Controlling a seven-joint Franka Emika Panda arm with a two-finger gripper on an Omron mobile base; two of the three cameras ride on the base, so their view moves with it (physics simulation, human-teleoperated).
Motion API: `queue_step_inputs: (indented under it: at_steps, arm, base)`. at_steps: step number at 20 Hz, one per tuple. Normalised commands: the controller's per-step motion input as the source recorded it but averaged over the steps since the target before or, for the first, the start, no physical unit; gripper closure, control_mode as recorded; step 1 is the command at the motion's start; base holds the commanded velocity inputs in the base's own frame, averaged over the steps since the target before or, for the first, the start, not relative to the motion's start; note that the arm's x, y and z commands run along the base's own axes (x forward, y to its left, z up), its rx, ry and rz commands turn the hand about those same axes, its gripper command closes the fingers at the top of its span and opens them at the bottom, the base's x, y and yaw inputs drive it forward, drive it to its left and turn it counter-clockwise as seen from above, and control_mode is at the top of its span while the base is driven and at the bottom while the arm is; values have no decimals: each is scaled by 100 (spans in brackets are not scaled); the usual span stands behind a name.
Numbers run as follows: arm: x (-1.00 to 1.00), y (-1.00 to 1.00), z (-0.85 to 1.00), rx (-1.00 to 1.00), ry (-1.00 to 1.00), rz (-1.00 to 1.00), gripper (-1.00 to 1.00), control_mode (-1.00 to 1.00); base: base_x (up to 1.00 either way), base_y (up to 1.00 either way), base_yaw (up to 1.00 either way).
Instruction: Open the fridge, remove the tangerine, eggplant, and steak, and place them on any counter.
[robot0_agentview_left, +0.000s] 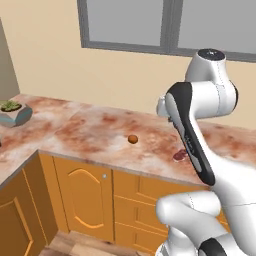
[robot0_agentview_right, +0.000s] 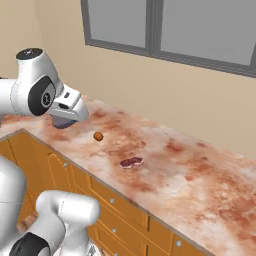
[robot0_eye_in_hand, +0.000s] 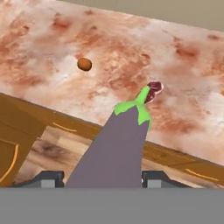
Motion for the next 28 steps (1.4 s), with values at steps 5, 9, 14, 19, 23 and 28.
queue_step_inputs:
  at_steps: [5, 9, 14, 19, 23, 28]
  arm:
    - [59, 14, -35, 0, 0, -32, 100, -100]
    - [100, 0, -95, 1, 13, -29, 100, -100]
    - [100, -26, -100, 13, 35, -19, 100, -100]
    - [100, -23, -100, 13, 22, -17, 100, -100]
    - [100, -1, -100, 1, 0, -16, 100, -100]
    - [100, 0, -97, 0, -10, -18, 100, -100]
  base:
    - [4, 8, -9]
    - [0, 0, 0]
    - [0, 0, 0]
    - [0, 0, 0]
    - [0, 0, 0]
    - [0, 0, 0]
